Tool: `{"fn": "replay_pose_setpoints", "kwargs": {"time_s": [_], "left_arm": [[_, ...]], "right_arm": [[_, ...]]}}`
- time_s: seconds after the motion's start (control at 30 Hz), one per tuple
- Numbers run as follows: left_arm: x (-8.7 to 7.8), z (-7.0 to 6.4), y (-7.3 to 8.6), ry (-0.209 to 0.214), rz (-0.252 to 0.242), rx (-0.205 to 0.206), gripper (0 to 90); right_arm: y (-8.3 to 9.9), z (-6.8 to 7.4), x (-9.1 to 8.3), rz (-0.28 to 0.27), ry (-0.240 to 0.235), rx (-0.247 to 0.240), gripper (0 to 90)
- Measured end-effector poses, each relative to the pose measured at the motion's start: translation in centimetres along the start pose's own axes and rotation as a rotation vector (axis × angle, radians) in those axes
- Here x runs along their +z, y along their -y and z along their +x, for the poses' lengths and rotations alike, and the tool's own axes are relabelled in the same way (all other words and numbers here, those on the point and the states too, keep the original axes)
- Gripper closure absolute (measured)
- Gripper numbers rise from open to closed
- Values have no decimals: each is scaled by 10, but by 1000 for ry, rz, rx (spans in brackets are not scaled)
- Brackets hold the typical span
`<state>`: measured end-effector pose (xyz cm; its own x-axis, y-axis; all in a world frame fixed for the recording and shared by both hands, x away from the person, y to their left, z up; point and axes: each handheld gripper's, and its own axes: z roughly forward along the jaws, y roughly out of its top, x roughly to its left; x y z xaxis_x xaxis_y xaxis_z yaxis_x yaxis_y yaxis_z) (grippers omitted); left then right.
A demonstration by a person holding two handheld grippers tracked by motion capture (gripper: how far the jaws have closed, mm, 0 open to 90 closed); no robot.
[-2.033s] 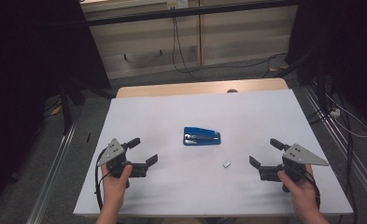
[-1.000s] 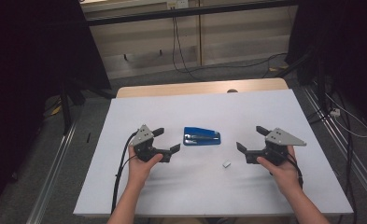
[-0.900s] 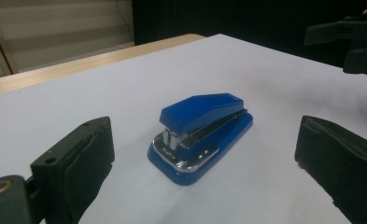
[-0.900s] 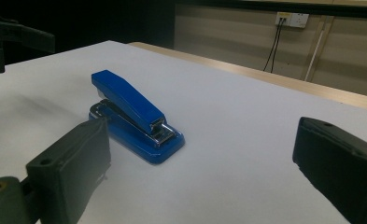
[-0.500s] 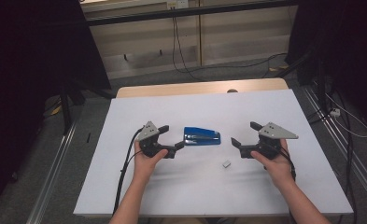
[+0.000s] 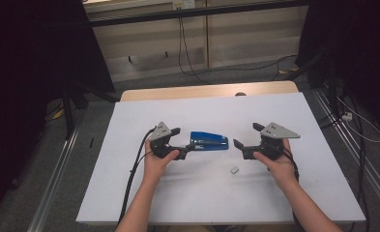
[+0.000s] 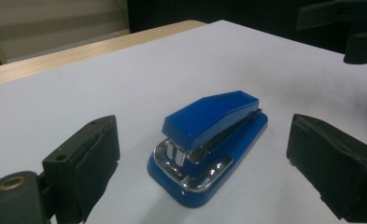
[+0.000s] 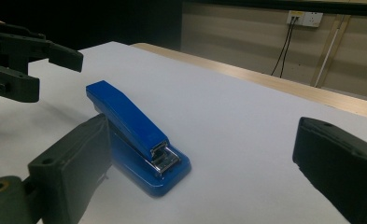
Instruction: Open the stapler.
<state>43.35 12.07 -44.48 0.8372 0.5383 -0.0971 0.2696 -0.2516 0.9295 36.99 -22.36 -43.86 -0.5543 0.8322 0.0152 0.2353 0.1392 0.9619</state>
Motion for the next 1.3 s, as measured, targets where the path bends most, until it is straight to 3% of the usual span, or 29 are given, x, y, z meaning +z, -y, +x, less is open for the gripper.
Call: {"fn": "replay_pose_setpoints", "kwargs": {"time_s": [0.63, 0.7, 0.9, 1.0, 1.17, 1.3], "left_arm": [[8, 10, 3, 0, 67, -1, 169], [8, 11, 3, -3, 68, -2, 168], [9, 16, 3, -17, 69, -22, 171], [11, 17, 2, -15, 75, -16, 183], [11, 19, 1, -10, 85, -24, 189], [9, 21, 0, -16, 93, -17, 224]], "right_arm": [[-4, 5, 14, 25, -11, -17, 67], [-7, 6, 17, 33, -22, -26, 151], [-11, 15, 34, 88, -132, -46, 577], [-10, 21, 44, 130, -171, -76, 716], [-10, 30, 58, 181, -228, -120, 894], [-13, 36, 67, 214, -261, -171, 900]]}}
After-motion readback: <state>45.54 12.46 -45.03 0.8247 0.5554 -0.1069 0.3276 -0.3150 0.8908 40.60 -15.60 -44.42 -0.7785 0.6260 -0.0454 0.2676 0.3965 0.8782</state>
